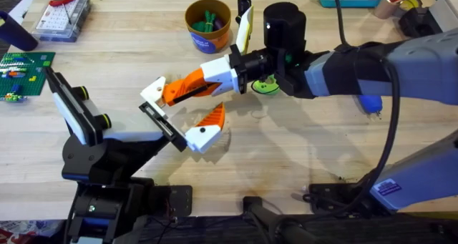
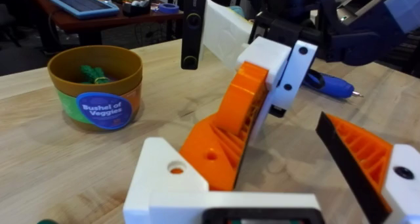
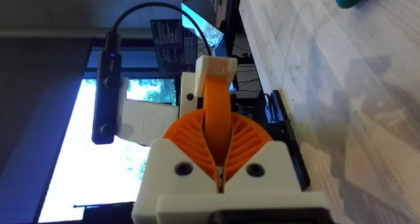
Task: Pick up the gripper from the table and insert it into the empty holder that is missing its gripper. Then pick up a screw, insert it into the mounting hole, and use the screwdriver to tighten it. Finally, clean up the table by picking up the vegetable and placing it into the bucket.
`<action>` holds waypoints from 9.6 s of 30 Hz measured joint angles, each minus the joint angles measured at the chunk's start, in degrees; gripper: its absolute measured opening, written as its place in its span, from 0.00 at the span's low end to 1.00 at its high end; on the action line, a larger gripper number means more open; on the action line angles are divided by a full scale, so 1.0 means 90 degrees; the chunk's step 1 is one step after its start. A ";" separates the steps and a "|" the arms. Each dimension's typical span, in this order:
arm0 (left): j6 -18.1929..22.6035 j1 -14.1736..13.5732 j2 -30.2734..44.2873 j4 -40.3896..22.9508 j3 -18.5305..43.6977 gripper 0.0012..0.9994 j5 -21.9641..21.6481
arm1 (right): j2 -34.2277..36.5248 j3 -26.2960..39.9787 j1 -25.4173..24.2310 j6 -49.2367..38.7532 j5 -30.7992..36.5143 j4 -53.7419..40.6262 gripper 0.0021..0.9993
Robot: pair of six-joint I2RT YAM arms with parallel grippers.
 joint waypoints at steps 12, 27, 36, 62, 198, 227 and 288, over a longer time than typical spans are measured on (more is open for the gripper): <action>-0.0055 0.0018 0.0018 -0.0029 0.0040 0.99 -0.0066 | 0.0000 -0.0002 -0.0056 0.0018 -0.0197 -0.0023 0.02; -0.0036 0.0013 0.0018 -0.0027 0.0042 0.99 0.0003 | 0.0000 0.0000 -0.0502 0.0020 -0.0667 -0.0076 0.02; -0.0035 0.0013 0.0018 -0.0026 0.0042 0.99 0.0003 | 0.0000 0.0035 -0.0518 -0.0007 -0.1114 -0.0078 0.02; -0.0035 0.0013 0.0019 -0.0018 0.0042 0.99 -0.0186 | 0.0000 0.0036 -0.1390 -0.0091 -0.1612 -0.0078 0.02; 0.1072 0.0052 0.0018 -0.0220 0.0040 0.99 0.1530 | -0.0277 -0.0561 -0.0475 -0.0295 -0.1019 0.0459 0.02; 0.1038 0.0098 0.0018 -0.0204 0.0041 0.99 0.1326 | 0.0105 -0.0483 -0.0430 0.0225 -0.0758 0.1678 0.02; 0.1160 0.0098 0.0020 -0.0213 0.0045 0.99 0.1384 | 0.0168 -0.0366 0.0065 0.0629 0.0066 0.1727 0.02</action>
